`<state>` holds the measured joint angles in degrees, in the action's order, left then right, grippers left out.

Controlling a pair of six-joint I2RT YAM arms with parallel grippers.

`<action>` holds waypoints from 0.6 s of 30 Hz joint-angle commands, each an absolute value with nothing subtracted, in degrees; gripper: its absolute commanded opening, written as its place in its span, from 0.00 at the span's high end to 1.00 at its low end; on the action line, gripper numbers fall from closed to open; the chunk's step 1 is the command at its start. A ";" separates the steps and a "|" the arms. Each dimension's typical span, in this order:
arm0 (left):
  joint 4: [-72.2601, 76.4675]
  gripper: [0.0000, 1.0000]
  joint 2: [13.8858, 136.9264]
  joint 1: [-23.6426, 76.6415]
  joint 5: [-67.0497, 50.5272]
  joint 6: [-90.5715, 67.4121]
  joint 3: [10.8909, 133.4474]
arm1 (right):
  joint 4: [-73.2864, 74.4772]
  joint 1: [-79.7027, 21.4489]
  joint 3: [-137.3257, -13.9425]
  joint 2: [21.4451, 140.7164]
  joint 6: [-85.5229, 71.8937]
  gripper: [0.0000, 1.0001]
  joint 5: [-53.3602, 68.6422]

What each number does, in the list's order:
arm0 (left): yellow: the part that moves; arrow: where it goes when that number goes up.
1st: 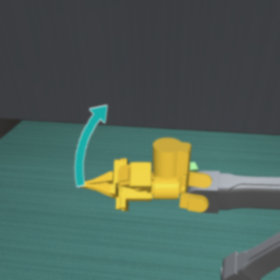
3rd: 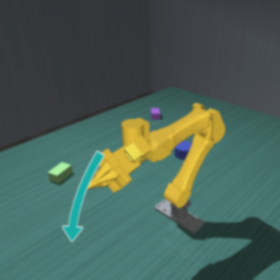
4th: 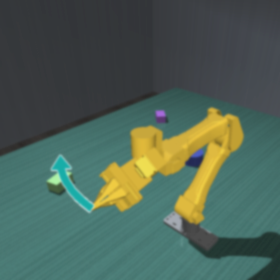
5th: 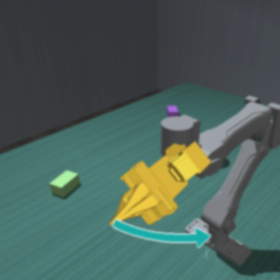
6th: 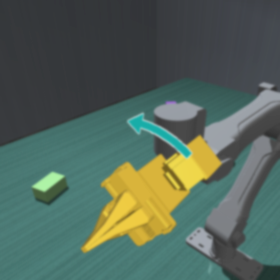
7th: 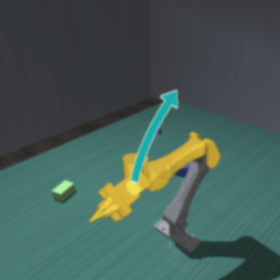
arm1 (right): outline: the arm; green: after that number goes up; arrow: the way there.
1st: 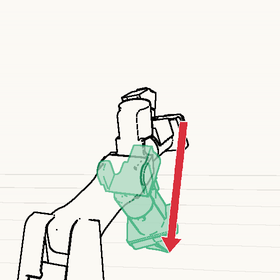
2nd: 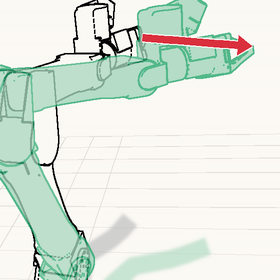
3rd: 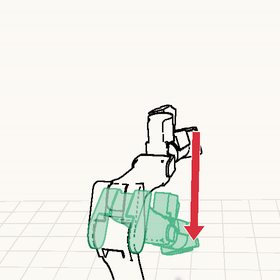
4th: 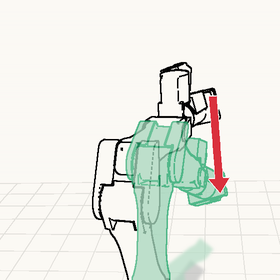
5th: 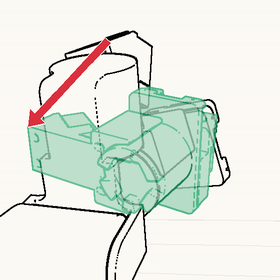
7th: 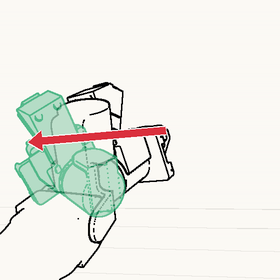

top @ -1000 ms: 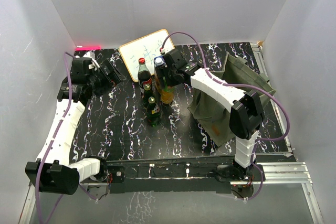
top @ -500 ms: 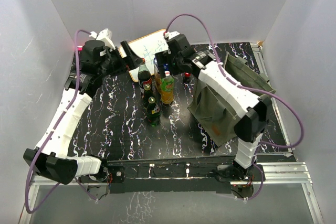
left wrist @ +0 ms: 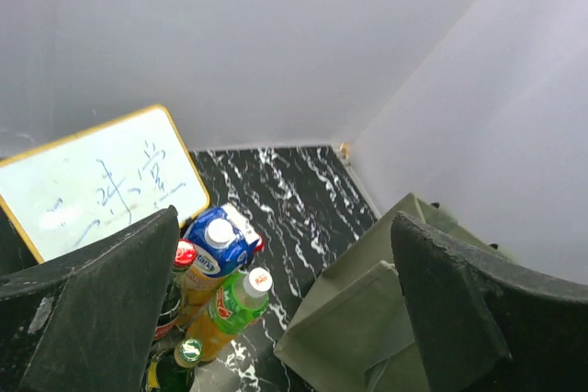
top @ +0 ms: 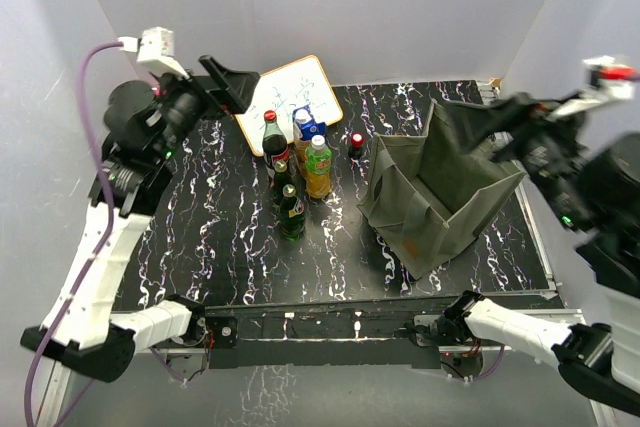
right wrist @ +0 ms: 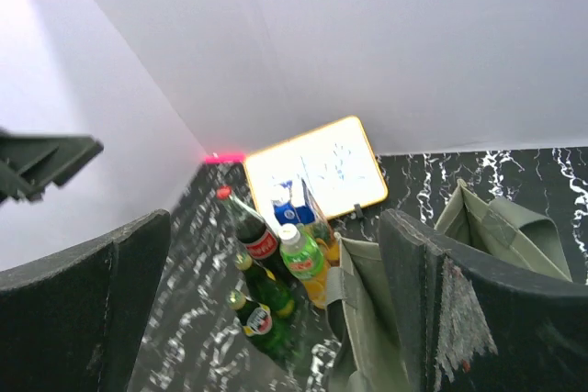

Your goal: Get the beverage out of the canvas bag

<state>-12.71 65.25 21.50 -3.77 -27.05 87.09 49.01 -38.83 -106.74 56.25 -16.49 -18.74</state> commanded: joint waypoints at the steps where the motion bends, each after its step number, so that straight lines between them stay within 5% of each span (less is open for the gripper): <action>1: -12.72 0.03 58.44 21.71 -0.33 -24.28 86.58 | 50.73 -38.87 -104.95 52.58 -27.93 0.02 -25.53; 12: -15.66 0.03 50.25 21.75 9.24 -23.89 82.31 | 56.47 -38.90 -103.44 48.22 -36.13 0.02 -32.08; 18: -17.76 0.03 50.55 21.71 9.47 -24.08 83.26 | 53.07 -38.87 -102.42 48.24 -28.49 0.02 -25.80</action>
